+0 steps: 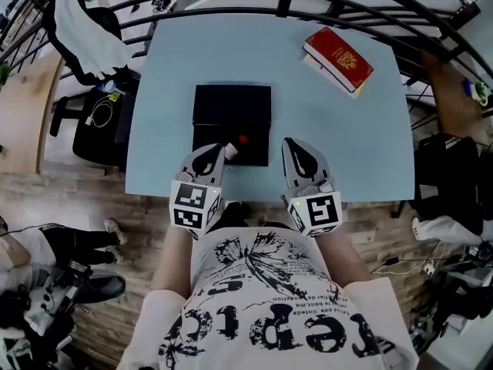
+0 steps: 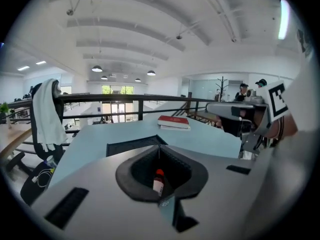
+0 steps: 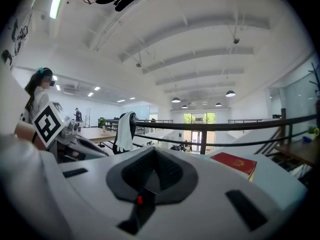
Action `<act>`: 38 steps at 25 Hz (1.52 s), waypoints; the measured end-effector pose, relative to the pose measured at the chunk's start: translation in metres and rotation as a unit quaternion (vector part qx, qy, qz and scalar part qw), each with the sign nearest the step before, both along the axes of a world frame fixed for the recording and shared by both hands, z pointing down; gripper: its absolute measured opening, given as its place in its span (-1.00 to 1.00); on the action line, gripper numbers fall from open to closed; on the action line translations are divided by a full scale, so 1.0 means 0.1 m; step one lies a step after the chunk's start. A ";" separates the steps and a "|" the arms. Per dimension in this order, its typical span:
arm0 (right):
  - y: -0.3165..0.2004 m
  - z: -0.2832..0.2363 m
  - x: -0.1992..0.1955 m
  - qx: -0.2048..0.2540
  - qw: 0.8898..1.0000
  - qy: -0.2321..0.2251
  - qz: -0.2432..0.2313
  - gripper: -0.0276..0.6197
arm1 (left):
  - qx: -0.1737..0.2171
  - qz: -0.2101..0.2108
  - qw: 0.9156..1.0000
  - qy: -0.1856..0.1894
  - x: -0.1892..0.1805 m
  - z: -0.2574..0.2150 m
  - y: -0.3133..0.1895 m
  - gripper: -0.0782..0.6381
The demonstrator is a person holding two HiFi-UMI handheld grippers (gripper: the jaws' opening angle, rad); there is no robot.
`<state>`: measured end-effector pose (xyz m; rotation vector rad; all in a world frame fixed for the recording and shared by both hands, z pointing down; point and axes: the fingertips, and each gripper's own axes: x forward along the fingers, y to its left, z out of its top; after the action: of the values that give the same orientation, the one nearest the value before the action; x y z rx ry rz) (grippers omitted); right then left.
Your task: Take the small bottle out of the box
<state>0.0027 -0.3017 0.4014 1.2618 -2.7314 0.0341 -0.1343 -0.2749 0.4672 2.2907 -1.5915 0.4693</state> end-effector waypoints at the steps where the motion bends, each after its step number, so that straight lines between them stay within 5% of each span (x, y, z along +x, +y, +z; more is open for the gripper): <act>1: -0.07 0.05 -0.03 -0.005 1.000 0.002 0.007 -0.89 | -0.016 0.014 1.000 -0.004 -0.01 0.10 -0.08 -0.72; 5: -0.29 0.23 -0.10 -0.025 0.999 0.008 0.041 -0.89 | -0.092 0.066 0.993 -0.024 0.01 0.57 -0.32 -0.72; 10: -0.37 0.40 -0.10 -0.044 0.995 0.016 0.083 -0.89 | -0.190 0.135 0.971 -0.044 0.11 1.12 -0.39 -0.62; 17: -0.39 0.54 -0.04 -0.062 0.990 0.025 0.120 -0.89 | -0.262 0.183 0.945 -0.070 0.14 1.59 -0.42 -0.20; 22: -0.37 0.58 -0.01 -0.064 0.989 0.035 0.129 -0.89 | -0.303 0.202 0.926 -0.097 0.16 1.87 -0.38 -0.10; 33: -0.39 0.59 0.14 -0.065 0.988 0.041 0.132 -0.88 | -0.328 0.199 0.917 -0.109 0.22 2.03 -0.47 -0.07; 38: -0.38 0.61 0.19 -0.067 0.989 0.042 0.128 -0.89 | -0.327 0.178 0.919 -0.127 0.25 2.09 -0.46 -0.13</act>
<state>0.0214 -0.3395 0.4620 1.5275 -2.4363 0.1825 -0.1093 -0.3211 0.6762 2.0193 -0.8850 1.2225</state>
